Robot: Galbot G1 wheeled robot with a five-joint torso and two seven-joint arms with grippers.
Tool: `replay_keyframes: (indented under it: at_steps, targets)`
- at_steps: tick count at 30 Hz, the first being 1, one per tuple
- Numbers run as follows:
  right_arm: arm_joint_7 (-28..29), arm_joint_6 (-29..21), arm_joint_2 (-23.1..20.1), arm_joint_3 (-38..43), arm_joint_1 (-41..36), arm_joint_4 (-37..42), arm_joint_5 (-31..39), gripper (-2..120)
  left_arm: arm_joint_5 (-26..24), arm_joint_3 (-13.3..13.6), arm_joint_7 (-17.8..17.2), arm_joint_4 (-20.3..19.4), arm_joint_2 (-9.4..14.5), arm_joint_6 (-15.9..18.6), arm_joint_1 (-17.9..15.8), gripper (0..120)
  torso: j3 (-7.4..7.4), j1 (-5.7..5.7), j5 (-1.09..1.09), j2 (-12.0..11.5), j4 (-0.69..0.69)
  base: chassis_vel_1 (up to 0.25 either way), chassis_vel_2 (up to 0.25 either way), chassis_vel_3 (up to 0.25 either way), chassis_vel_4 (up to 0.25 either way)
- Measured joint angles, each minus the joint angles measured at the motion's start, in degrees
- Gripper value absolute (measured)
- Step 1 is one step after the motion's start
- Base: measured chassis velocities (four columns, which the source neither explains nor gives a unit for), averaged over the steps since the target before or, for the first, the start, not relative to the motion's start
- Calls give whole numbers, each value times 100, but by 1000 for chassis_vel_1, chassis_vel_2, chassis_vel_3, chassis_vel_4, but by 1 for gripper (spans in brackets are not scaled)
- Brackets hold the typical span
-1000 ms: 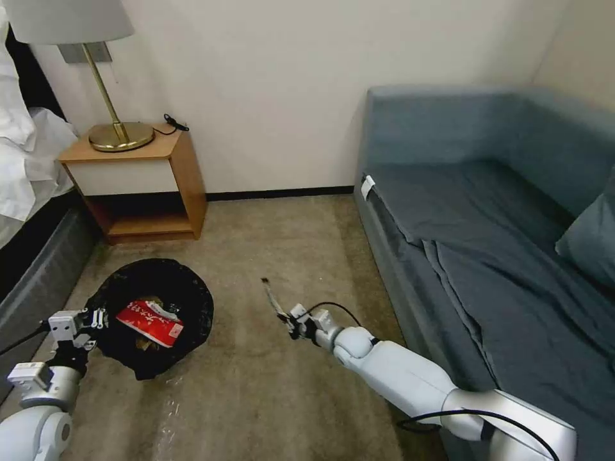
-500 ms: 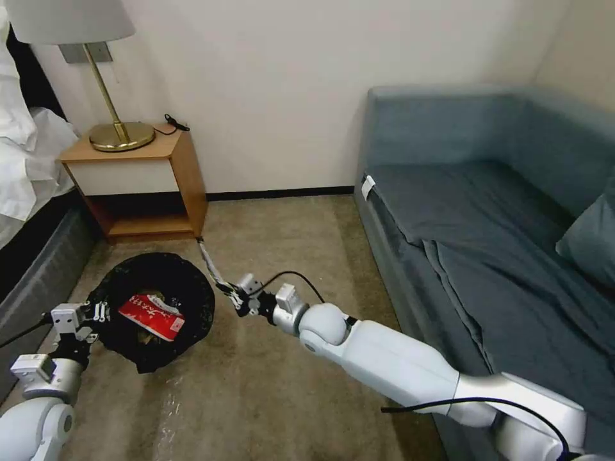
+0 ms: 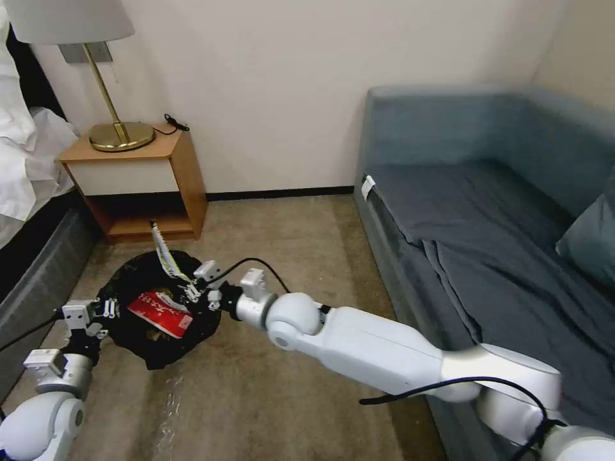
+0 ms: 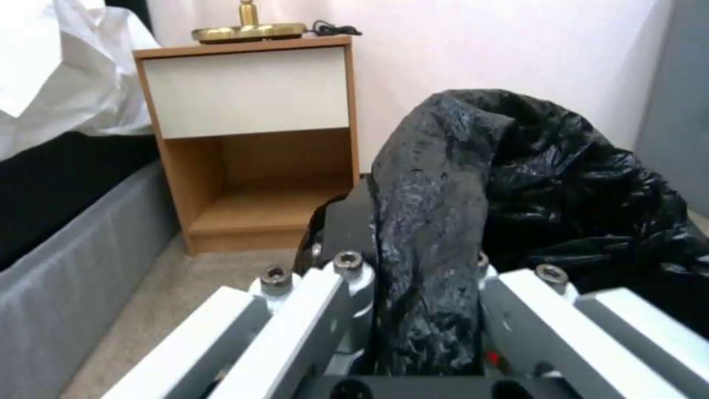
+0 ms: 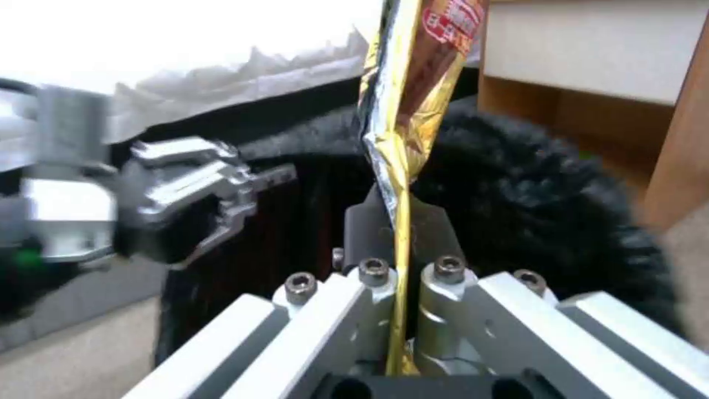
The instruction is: Pick up the trash bin, then pick up the garbage on the floor and place it into the trash bin.
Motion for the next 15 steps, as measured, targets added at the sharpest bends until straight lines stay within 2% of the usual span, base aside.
replay_keyframes:
  at_steps: [5,12,14,15]
  targets:
    - [-66,257,351,-52,-194,-750,-342,0,22,18,-2,-103,-53,-2,54,6,0,0,1,0,1,0,0,0,0]
    - [-38,296,548,-82,-291,-1260,-419,0,-35,-55,0,-133,-25,-4,54,6,0,0,1,0,-1,0,0,0,0]
    - [34,296,598,-102,-372,-1413,-432,8,-77,-81,-1,-132,-6,-15,75,6,0,0,1,0,0,0,0,0,0]
    - [34,296,598,-102,-372,-1413,-432,8,-77,-81,-1,-132,-6,-15,75,6,0,0,1,0,0,0,0,0,0]
